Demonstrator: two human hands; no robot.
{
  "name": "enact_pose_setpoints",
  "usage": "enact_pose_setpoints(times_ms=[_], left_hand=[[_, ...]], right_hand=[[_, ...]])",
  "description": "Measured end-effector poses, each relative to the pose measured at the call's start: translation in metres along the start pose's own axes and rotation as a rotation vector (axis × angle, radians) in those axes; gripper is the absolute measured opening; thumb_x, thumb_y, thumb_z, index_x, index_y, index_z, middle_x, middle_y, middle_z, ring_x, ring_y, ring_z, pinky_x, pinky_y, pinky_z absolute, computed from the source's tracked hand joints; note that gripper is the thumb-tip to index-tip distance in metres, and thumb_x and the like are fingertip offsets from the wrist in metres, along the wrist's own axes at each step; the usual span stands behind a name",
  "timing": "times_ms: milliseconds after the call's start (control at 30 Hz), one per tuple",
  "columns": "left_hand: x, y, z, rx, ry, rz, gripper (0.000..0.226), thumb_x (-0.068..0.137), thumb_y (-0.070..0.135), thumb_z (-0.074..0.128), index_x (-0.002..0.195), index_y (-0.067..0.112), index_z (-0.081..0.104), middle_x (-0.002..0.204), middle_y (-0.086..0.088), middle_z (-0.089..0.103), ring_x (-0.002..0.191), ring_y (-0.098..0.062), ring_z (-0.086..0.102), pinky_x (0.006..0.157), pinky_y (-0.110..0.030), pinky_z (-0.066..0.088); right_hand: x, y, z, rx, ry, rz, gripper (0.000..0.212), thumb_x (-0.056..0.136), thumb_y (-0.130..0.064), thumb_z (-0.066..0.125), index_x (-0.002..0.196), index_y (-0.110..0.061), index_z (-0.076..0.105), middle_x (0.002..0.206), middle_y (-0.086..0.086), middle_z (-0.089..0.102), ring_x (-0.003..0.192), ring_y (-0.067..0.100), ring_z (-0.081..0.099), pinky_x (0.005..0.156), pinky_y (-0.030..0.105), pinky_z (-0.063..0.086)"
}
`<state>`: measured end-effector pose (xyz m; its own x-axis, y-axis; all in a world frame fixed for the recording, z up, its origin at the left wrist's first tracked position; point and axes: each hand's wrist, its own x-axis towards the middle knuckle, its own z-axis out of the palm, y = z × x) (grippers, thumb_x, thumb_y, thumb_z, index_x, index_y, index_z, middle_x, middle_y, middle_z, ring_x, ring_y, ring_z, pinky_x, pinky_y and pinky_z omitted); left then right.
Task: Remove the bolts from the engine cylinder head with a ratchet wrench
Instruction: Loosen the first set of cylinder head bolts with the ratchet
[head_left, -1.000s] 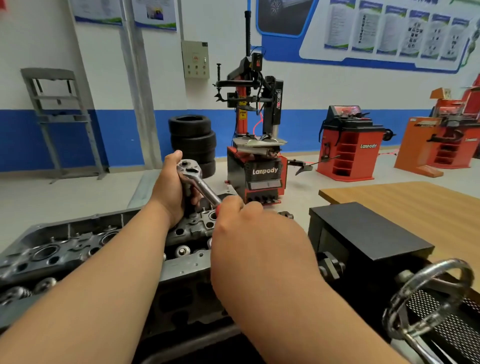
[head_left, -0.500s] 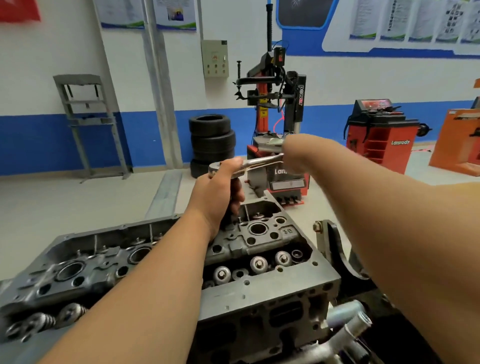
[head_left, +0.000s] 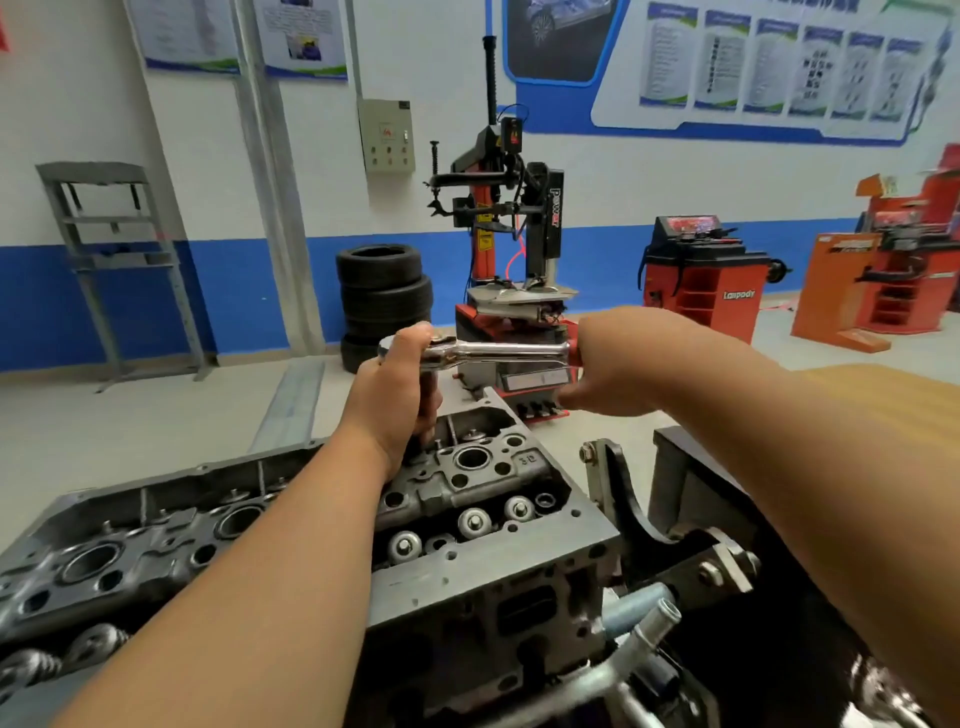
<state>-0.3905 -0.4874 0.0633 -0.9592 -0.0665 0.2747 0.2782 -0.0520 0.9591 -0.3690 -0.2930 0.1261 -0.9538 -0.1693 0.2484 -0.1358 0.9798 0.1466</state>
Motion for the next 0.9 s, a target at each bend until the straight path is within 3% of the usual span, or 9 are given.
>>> enact_pose_setpoints(times_ms=[167, 267, 333, 400, 433, 500, 567, 667, 900], left_hand=[[-0.004, 0.002, 0.0, -0.09, 0.039, -0.025, 0.049, 0.073, 0.061, 0.039, 0.053, 0.02, 0.056, 0.045, -0.004, 0.048, 0.036, -0.016, 0.035, 0.044, -0.026, 0.032], [-0.005, 0.002, -0.001, -0.111, 0.035, -0.043, 0.056, 0.075, 0.062, 0.037, 0.044, 0.02, 0.058, 0.044, -0.002, 0.048, 0.037, -0.017, 0.038, 0.044, -0.026, 0.032], [-0.004, 0.002, -0.002, -0.089, 0.03, -0.043, 0.052, 0.073, 0.063, 0.039, 0.054, 0.018, 0.058, 0.048, -0.003, 0.05, 0.039, -0.017, 0.039, 0.047, -0.028, 0.034], [-0.004, 0.002, -0.002, -0.051, 0.029, -0.024, 0.049, 0.071, 0.062, 0.045, 0.064, 0.015, 0.056, 0.052, -0.003, 0.052, 0.04, -0.016, 0.041, 0.047, -0.027, 0.036], [-0.004, 0.002, -0.002, -0.031, 0.025, -0.005, 0.046, 0.071, 0.061, 0.048, 0.063, 0.016, 0.056, 0.053, -0.003, 0.052, 0.04, -0.016, 0.041, 0.045, -0.026, 0.036], [-0.003, 0.001, -0.001, -0.027, 0.018, 0.03, 0.042, 0.073, 0.058, 0.054, 0.058, 0.018, 0.059, 0.053, -0.004, 0.053, 0.04, -0.014, 0.043, 0.04, -0.025, 0.037], [-0.001, 0.001, 0.0, -0.062, 0.032, 0.043, 0.04, 0.077, 0.054, 0.059, 0.06, 0.018, 0.06, 0.054, -0.003, 0.052, 0.041, -0.012, 0.044, 0.037, -0.024, 0.037], [0.006, -0.001, 0.001, -0.108, 0.064, 0.041, 0.034, 0.082, 0.049, 0.063, 0.07, 0.017, 0.063, 0.055, 0.0, 0.051, 0.043, -0.009, 0.045, 0.038, -0.022, 0.038], [0.008, -0.002, -0.001, -0.062, 0.047, -0.004, 0.046, 0.075, 0.061, 0.061, 0.061, 0.018, 0.053, 0.05, 0.002, 0.044, 0.039, -0.011, 0.04, 0.038, -0.022, 0.034]], right_hand=[[-0.118, -0.057, -0.004, -0.073, 0.175, -0.093, 0.038, 0.088, -0.04, 0.054, 0.11, -0.018, 0.031, 0.081, 0.0, 0.03, 0.057, 0.017, 0.027, 0.044, 0.028, 0.013], [-0.127, -0.071, -0.006, -0.022, 0.208, -0.179, 0.05, 0.093, -0.036, 0.048, 0.13, -0.01, 0.025, 0.102, 0.01, 0.038, 0.073, 0.023, 0.029, 0.045, 0.028, 0.012], [-0.105, -0.06, -0.005, -0.036, 0.166, -0.122, 0.038, 0.092, -0.034, 0.047, 0.122, -0.015, 0.033, 0.097, 0.004, 0.044, 0.071, 0.023, 0.035, 0.045, 0.028, 0.018], [-0.067, -0.037, -0.001, -0.015, 0.11, -0.021, 0.029, 0.092, -0.028, 0.045, 0.117, -0.016, 0.038, 0.086, 0.002, 0.043, 0.074, 0.024, 0.044, 0.055, 0.033, 0.038], [-0.046, -0.027, 0.001, 0.002, 0.06, 0.033, 0.032, 0.091, -0.023, 0.044, 0.122, -0.016, 0.038, 0.094, 0.005, 0.047, 0.088, 0.029, 0.048, 0.071, 0.042, 0.045], [0.004, -0.016, 0.005, 0.051, -0.012, 0.044, 0.049, 0.087, -0.015, 0.046, 0.134, -0.016, 0.031, 0.125, 0.012, 0.045, 0.117, 0.034, 0.041, 0.098, 0.053, 0.036], [0.056, -0.026, 0.007, 0.109, -0.064, -0.046, 0.05, 0.087, -0.018, 0.053, 0.134, -0.015, 0.036, 0.128, 0.011, 0.046, 0.114, 0.03, 0.044, 0.095, 0.045, 0.039], [0.118, -0.067, 0.004, 0.066, -0.157, -0.18, 0.041, 0.088, -0.025, 0.058, 0.126, -0.012, 0.051, 0.111, 0.007, 0.056, 0.098, 0.025, 0.054, 0.08, 0.035, 0.044], [0.135, -0.081, 0.015, 0.155, -0.08, -0.256, 0.041, 0.085, -0.029, 0.061, 0.122, -0.016, 0.052, 0.115, 0.005, 0.055, 0.097, 0.024, 0.054, 0.082, 0.035, 0.044]])
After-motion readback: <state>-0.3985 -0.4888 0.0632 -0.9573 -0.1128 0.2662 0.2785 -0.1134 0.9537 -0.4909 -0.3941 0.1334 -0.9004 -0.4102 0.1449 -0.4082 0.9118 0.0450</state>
